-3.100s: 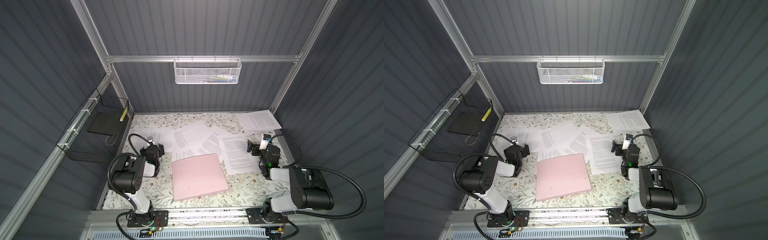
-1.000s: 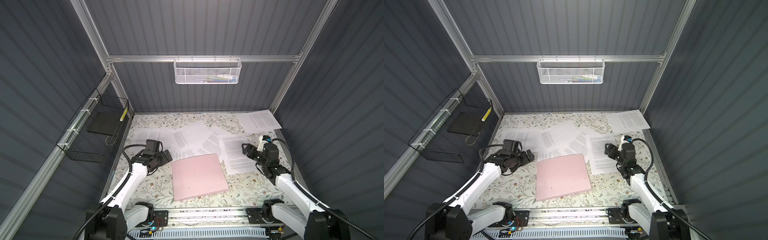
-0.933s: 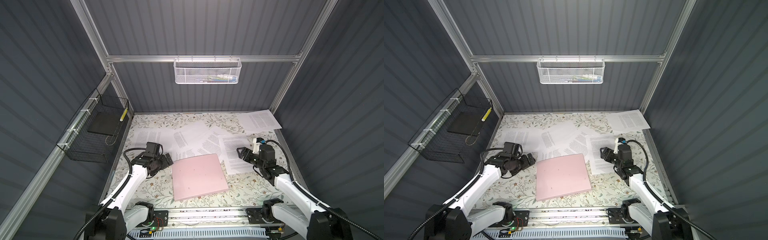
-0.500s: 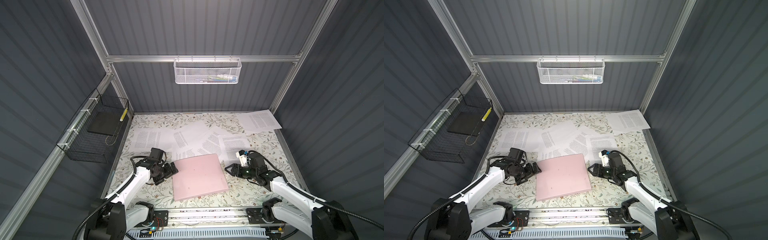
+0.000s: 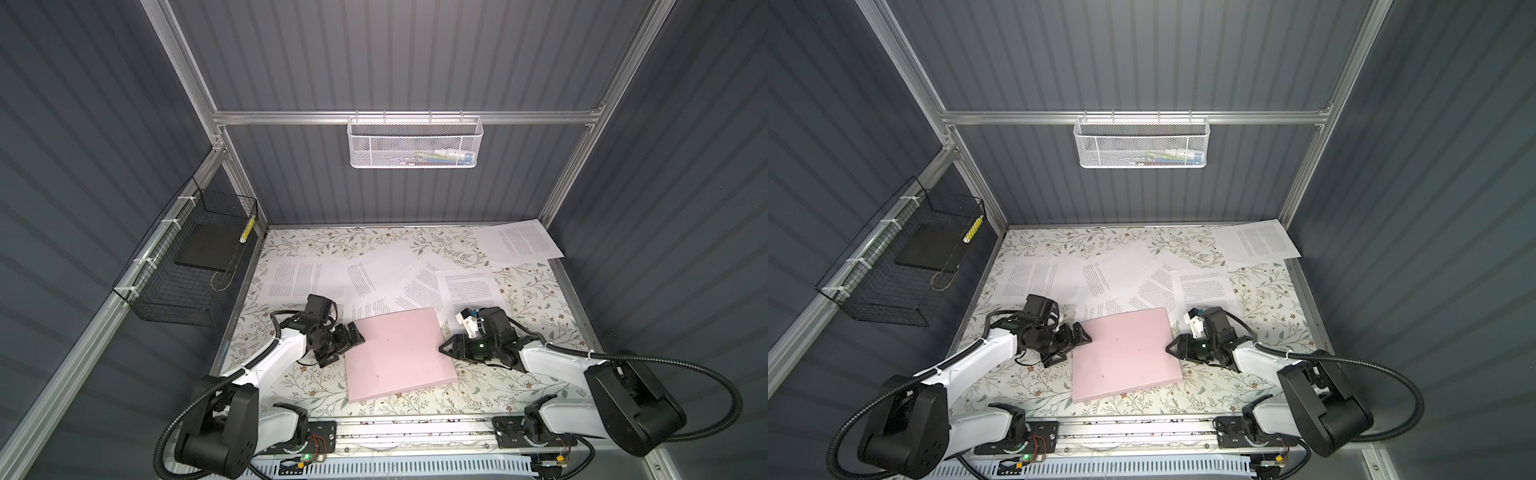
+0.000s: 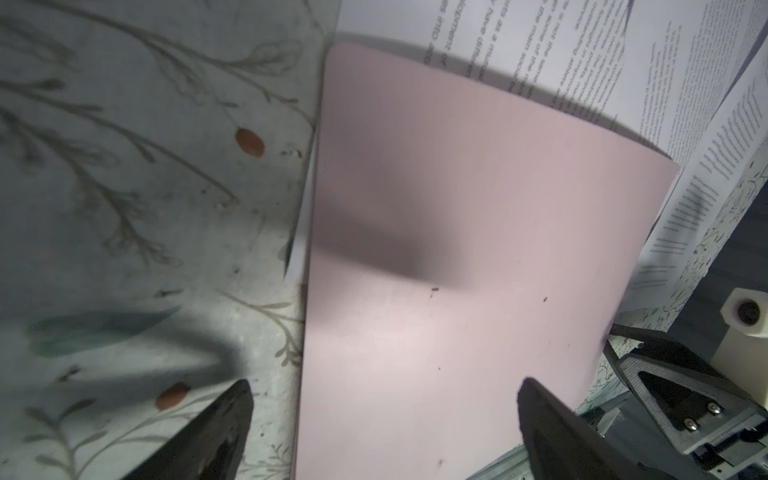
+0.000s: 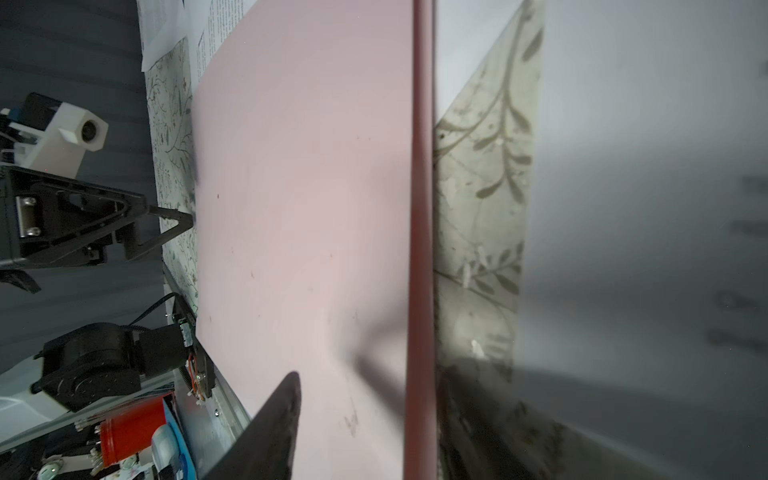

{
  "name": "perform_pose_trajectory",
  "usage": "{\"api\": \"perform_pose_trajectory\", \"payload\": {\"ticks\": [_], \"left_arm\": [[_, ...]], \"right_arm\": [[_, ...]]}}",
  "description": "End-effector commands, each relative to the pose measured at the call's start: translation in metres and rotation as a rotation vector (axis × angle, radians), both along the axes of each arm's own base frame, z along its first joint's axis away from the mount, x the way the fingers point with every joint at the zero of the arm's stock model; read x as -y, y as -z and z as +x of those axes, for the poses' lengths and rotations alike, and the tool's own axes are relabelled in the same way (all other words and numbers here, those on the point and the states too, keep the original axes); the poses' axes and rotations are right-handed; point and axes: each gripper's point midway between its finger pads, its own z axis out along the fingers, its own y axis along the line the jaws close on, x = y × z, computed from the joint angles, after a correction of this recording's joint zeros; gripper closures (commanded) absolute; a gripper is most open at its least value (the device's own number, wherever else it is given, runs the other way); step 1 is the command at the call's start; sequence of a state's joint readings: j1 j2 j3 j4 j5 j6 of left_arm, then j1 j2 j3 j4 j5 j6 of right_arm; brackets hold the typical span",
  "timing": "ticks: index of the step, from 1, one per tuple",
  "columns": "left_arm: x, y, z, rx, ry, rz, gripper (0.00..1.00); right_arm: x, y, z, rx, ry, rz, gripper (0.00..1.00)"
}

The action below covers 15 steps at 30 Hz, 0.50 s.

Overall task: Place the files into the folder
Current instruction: 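Move left gripper to the pink folder while right gripper approaches its other edge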

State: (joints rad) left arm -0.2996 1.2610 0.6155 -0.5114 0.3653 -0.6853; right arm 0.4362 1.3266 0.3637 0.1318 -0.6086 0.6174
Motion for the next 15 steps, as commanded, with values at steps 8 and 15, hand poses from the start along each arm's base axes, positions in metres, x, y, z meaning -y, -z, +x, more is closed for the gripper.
{"api": "perform_pose_trajectory", "payload": {"ticks": [8,15], "left_arm": [[0.002,0.01,0.011,0.015,0.052,0.072,0.0],[0.005,0.018,0.014,0.004,0.082,0.089,0.0]], "right_arm": [[-0.018,-0.021,0.004,0.056,-0.059,0.107,0.59],[-0.026,-0.037,0.002,0.114,-0.098,0.186,0.72]]}}
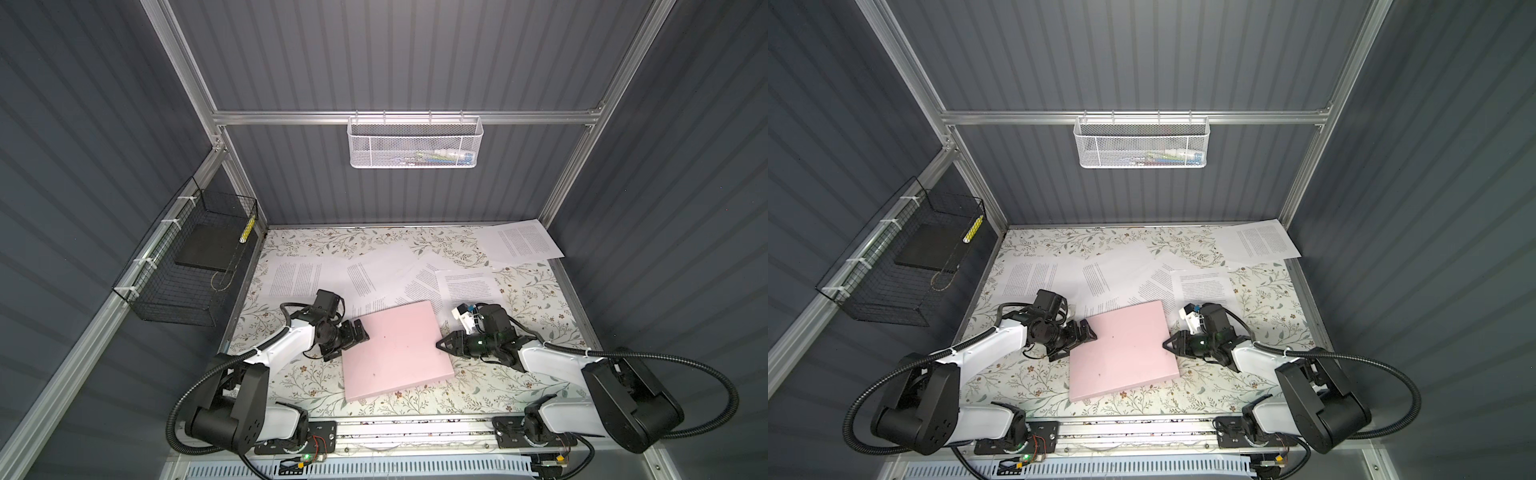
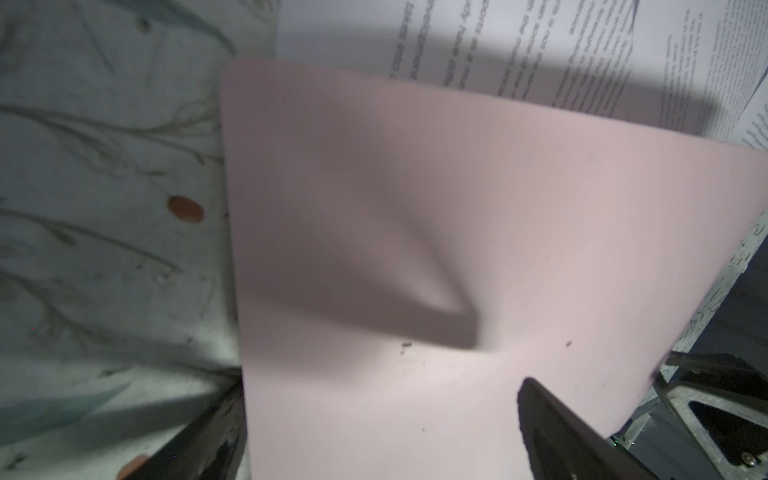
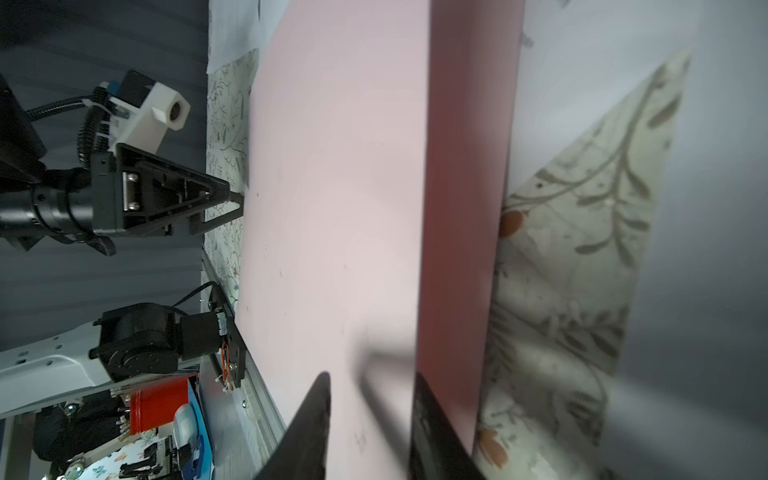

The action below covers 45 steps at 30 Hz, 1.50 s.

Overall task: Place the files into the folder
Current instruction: 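Move left gripper to the pink folder while right gripper approaches its other edge, then lift the pink folder cover with right gripper while left gripper holds the folder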

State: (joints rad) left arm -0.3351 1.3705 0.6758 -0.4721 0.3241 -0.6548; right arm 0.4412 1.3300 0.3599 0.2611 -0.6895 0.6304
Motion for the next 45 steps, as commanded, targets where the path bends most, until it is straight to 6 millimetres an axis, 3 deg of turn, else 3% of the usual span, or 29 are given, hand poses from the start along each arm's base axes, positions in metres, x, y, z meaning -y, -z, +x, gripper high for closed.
{"api": "perform_pose_trajectory", "payload": {"ticks": [1,4,17,26,28,30,35,37,40,45], "left_arm": [[-0.003,0.009,-0.002,-0.007,0.034,0.044,0.0],[-0.006,0.005,0.001,0.005,0.033,0.061,0.0],[-0.007,-0.012,0.012,0.058,0.046,0.083,0.0],[-0.01,-0.026,0.018,0.091,0.049,0.106,0.0],[-0.014,-0.04,0.024,0.128,0.039,0.128,0.0],[-0.021,-0.059,0.031,0.175,0.016,0.166,0.0],[-0.061,-0.124,0.046,0.302,-0.085,0.362,0.0],[-0.071,-0.153,0.049,0.37,-0.124,0.4,0.0],[-0.077,-0.187,0.053,0.463,-0.153,0.406,0.0],[-0.078,-0.2,0.054,0.494,-0.156,0.402,0.0]], "right_arm": [[-0.011,-0.017,-0.006,0.052,-0.057,0.088,0.74],[-0.014,-0.024,-0.009,0.08,-0.081,0.125,0.81],[-0.041,-0.061,-0.017,0.198,-0.196,0.348,0.81],[-0.044,-0.056,-0.013,0.185,-0.188,0.359,0.94],[-0.043,-0.057,-0.012,0.191,-0.183,0.353,1.0],[-0.043,-0.063,-0.01,0.207,-0.179,0.351,1.0],[-0.044,-0.113,-0.004,0.312,-0.168,0.394,1.0],[-0.042,-0.135,0.001,0.374,-0.15,0.389,1.0],[-0.031,-0.153,0.014,0.478,-0.059,0.302,1.0],[-0.003,-0.162,0.038,0.6,0.12,0.144,1.0]]}}
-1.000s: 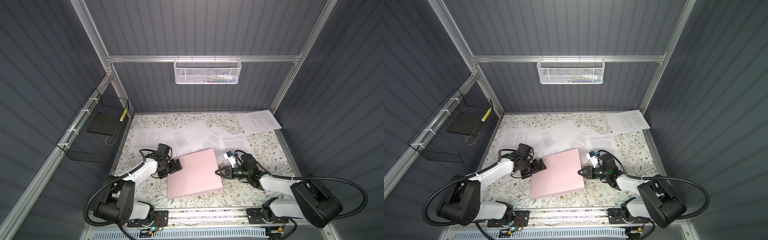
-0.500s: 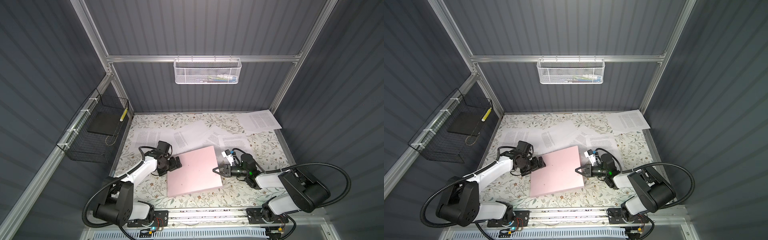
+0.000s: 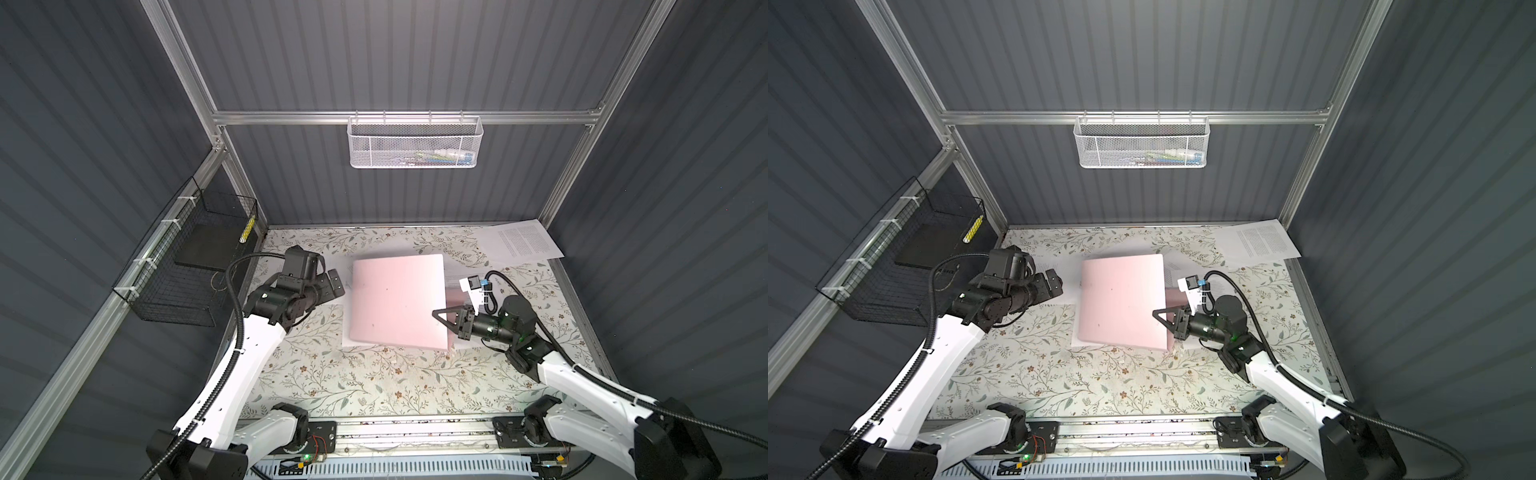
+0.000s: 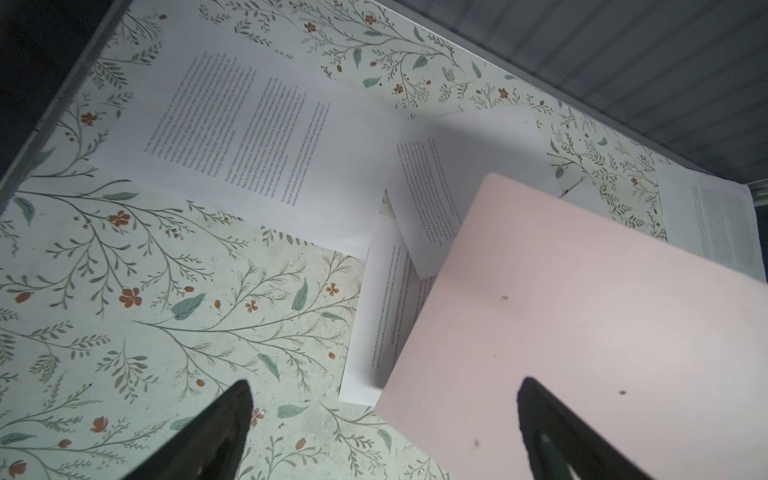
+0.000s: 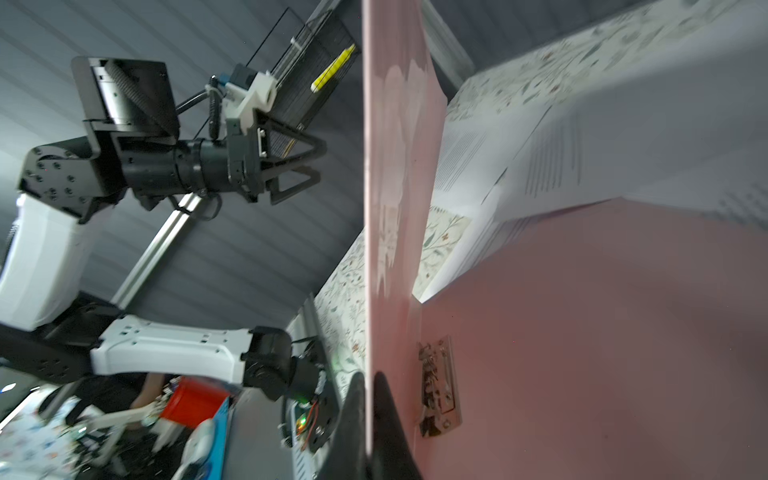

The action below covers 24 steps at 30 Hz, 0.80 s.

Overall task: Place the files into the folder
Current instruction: 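Lift the pink folder cover with right gripper while left gripper holds the folder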

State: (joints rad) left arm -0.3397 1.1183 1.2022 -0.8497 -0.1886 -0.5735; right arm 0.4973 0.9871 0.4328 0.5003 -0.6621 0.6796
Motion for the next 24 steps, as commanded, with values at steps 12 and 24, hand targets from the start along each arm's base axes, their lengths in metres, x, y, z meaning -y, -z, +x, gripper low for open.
{"api": "perform_pose_trajectory", "payload": {"ticks": [12,24], "left_arm": [[0.023,0.049,0.001,-0.126,0.089,-0.041,0.0],[0.075,0.032,0.025,-0.164,0.237,-0.447,0.0]], "right_arm": [[0.087,-0.011,0.038,0.471,0.744,-0.37,1.0],[0.008,0.04,0.024,0.775,0.689,-0.732,1.0]]}}
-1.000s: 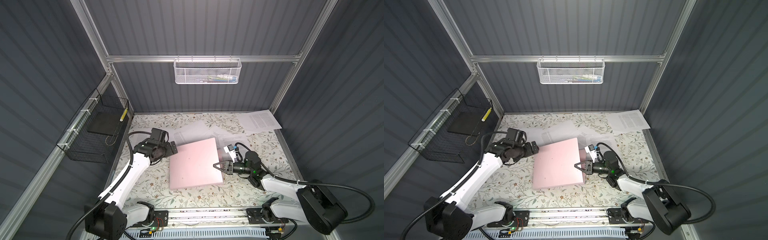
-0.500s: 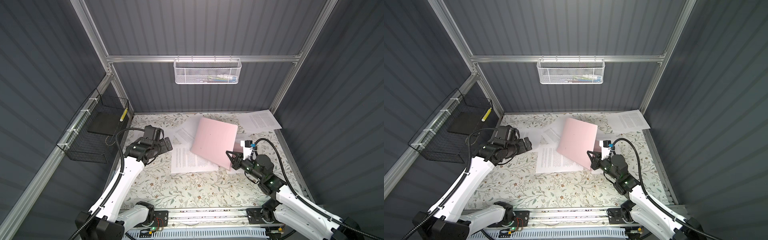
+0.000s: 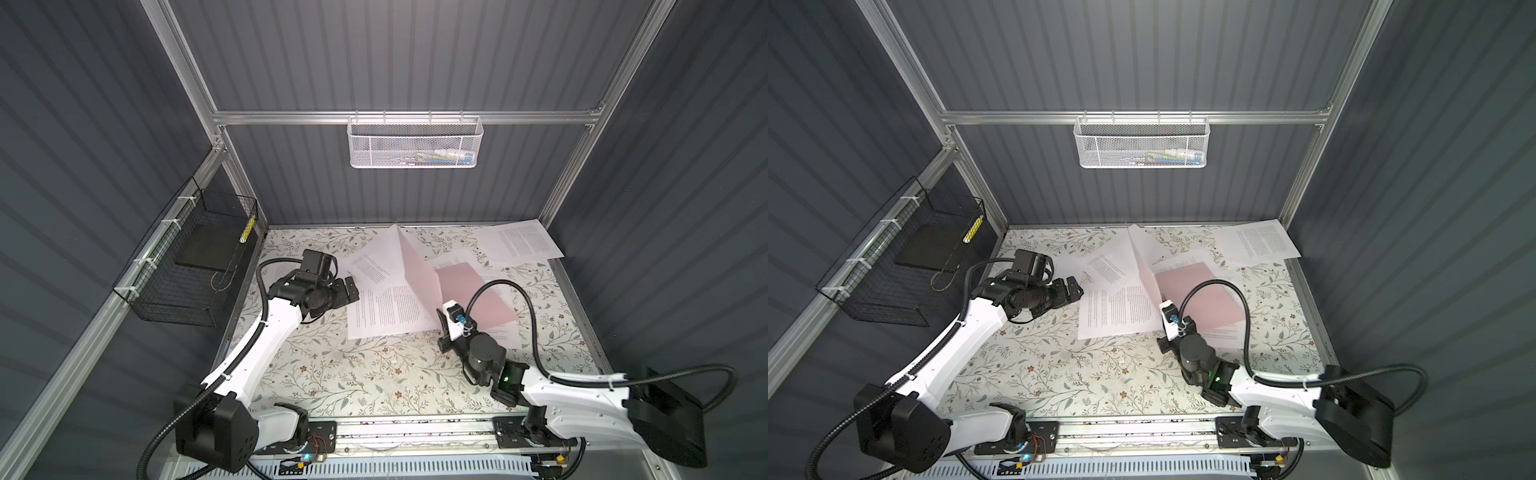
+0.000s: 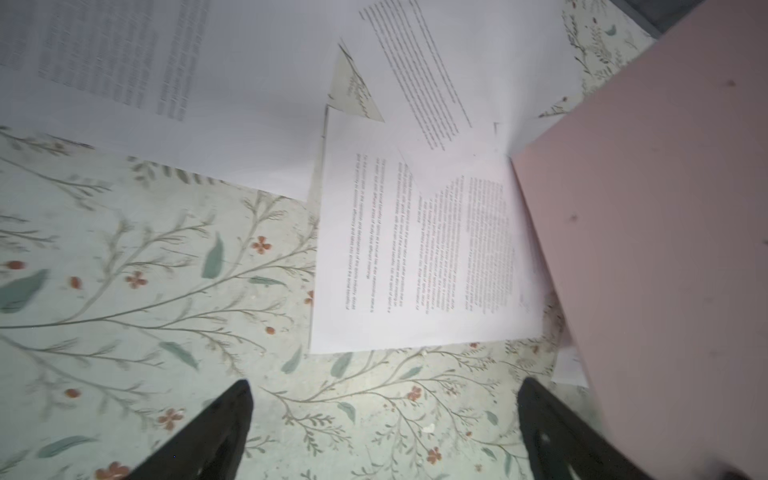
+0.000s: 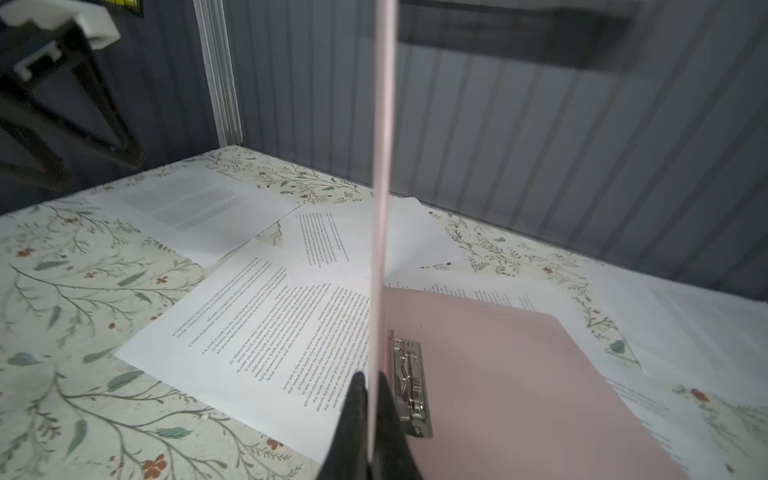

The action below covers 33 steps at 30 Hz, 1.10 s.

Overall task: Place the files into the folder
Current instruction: 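Lift the pink folder cover with right gripper while left gripper holds the folder, then swing the lifted cover open away from the left gripper with the right gripper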

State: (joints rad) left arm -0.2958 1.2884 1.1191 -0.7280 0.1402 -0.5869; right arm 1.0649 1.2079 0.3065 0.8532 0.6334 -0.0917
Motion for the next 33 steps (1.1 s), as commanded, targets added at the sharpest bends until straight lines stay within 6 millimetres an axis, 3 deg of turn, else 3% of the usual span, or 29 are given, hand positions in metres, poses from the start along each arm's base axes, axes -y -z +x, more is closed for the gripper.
{"api": "perform_pose_trajectory", "payload": {"ticks": [1,6,10,14,16,18,21,25,33], "left_arm": [[0.028,-0.041,0.016,0.04,0.071,-0.283,0.0],[0.035,-0.072,0.024,0.057,0.086,-0.372,0.0],[0.049,-0.096,0.033,0.091,0.126,-0.472,0.0],[0.062,-0.085,0.035,0.03,0.175,-0.419,0.0],[0.084,-0.082,0.033,0.022,0.237,-0.411,0.0],[0.11,-0.094,0.031,0.037,0.321,-0.421,0.0],[0.118,-0.077,0.03,-0.015,0.313,-0.379,0.0],[0.121,-0.061,0.032,-0.055,0.303,-0.359,0.15],[0.117,-0.045,0.029,-0.098,0.286,-0.327,0.92]], "right_arm": [[-0.001,-0.006,0.003,0.122,0.089,-0.091,1.0],[-0.033,0.011,-0.008,0.176,0.049,-0.182,1.0],[-0.046,0.018,-0.016,0.191,0.025,-0.195,1.0],[-0.053,0.026,-0.019,0.165,-0.007,-0.192,1.0],[-0.055,0.03,-0.02,0.153,-0.016,-0.199,1.0],[-0.055,0.033,-0.02,0.149,-0.015,-0.191,1.0],[-0.056,0.036,-0.02,0.148,-0.012,-0.201,1.0],[-0.056,0.037,-0.022,0.14,-0.015,-0.195,1.0],[-0.058,0.035,-0.025,0.138,-0.02,-0.192,1.0]]}}
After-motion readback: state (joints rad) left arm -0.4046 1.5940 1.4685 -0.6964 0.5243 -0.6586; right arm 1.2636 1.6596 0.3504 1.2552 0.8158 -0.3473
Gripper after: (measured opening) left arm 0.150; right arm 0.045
